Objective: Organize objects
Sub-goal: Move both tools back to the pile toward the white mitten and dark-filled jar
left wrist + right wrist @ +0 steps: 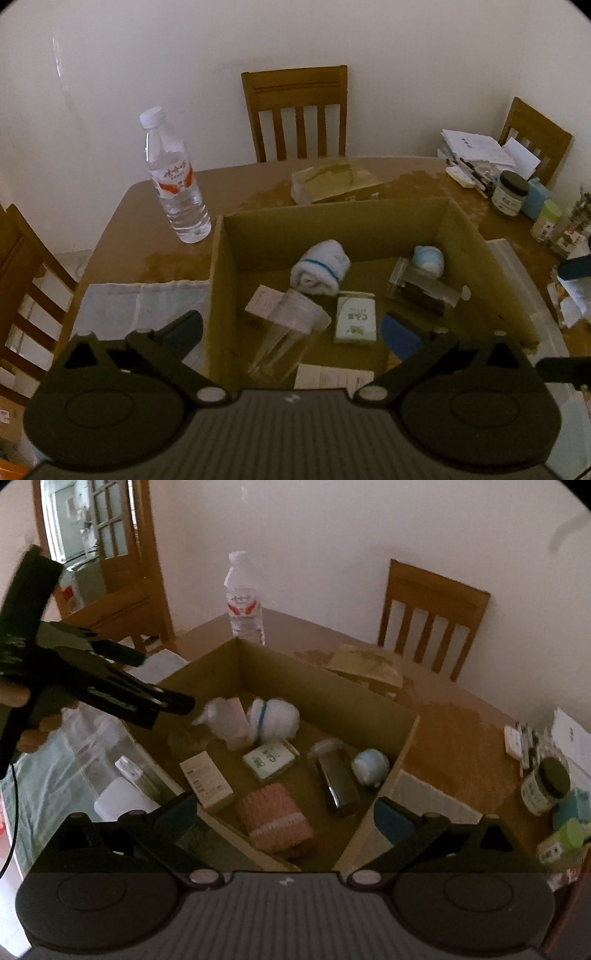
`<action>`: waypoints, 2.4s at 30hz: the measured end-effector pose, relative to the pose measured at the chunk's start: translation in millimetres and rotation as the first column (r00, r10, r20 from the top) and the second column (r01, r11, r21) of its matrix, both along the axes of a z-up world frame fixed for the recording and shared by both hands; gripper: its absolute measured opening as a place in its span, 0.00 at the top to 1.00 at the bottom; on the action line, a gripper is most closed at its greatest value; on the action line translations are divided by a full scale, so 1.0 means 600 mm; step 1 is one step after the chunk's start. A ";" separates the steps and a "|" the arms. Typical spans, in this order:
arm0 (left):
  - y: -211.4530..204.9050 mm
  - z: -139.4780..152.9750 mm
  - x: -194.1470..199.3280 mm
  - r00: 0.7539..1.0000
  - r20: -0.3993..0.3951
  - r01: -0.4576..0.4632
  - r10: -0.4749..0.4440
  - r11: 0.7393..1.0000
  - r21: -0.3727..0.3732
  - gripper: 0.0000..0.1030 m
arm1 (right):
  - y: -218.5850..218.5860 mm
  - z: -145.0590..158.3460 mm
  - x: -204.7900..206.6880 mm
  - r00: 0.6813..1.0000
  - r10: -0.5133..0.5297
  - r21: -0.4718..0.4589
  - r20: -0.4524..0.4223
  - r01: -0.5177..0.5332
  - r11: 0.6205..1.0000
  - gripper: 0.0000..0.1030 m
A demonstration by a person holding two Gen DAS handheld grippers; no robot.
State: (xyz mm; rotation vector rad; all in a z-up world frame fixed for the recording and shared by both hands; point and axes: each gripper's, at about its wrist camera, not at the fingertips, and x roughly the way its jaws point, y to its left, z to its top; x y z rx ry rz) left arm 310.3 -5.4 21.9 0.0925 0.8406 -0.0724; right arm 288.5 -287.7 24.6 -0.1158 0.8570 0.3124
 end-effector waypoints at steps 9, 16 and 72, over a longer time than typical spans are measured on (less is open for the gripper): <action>0.001 -0.009 -0.078 1.000 0.007 -0.022 0.022 1.000 -0.007 0.01 | 0.012 -0.034 -0.046 0.996 -0.085 0.005 -0.008 0.085 0.996 0.00; 0.006 -0.048 -0.153 0.998 -0.022 -0.067 0.067 0.997 -0.046 0.01 | 0.031 -0.081 -0.101 0.982 -0.171 0.008 -0.081 0.172 0.985 0.00; 0.086 -0.141 -0.277 0.992 -0.101 -0.092 0.081 0.990 -0.109 0.01 | 0.108 -0.234 -0.184 0.865 -0.438 -0.129 -0.246 0.419 0.899 0.00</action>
